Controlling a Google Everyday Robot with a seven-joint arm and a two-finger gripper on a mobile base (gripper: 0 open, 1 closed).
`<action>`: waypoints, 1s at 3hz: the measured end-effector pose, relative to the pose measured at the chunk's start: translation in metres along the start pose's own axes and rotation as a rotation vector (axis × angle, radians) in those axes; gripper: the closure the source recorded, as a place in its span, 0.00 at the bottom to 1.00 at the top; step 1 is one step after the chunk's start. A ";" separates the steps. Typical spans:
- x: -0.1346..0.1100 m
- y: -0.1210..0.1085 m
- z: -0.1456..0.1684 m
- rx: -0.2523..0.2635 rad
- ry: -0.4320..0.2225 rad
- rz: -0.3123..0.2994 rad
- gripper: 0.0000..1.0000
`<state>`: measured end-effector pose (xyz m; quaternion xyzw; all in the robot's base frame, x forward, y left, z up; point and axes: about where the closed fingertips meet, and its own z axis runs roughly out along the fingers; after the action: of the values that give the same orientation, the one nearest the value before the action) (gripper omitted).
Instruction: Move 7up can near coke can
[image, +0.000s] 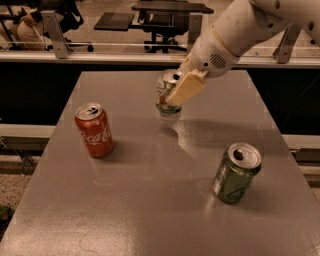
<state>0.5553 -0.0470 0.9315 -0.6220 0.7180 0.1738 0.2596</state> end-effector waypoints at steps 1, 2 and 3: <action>-0.022 0.021 0.021 -0.028 0.024 -0.074 1.00; -0.033 0.040 0.047 -0.067 0.067 -0.127 0.99; -0.038 0.046 0.057 -0.092 0.079 -0.144 0.77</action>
Offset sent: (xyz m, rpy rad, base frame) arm -0.0374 0.0757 -0.0329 -0.1187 -0.0040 0.1766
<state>0.5222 0.0237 0.9045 -0.6898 0.6722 0.1628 0.2140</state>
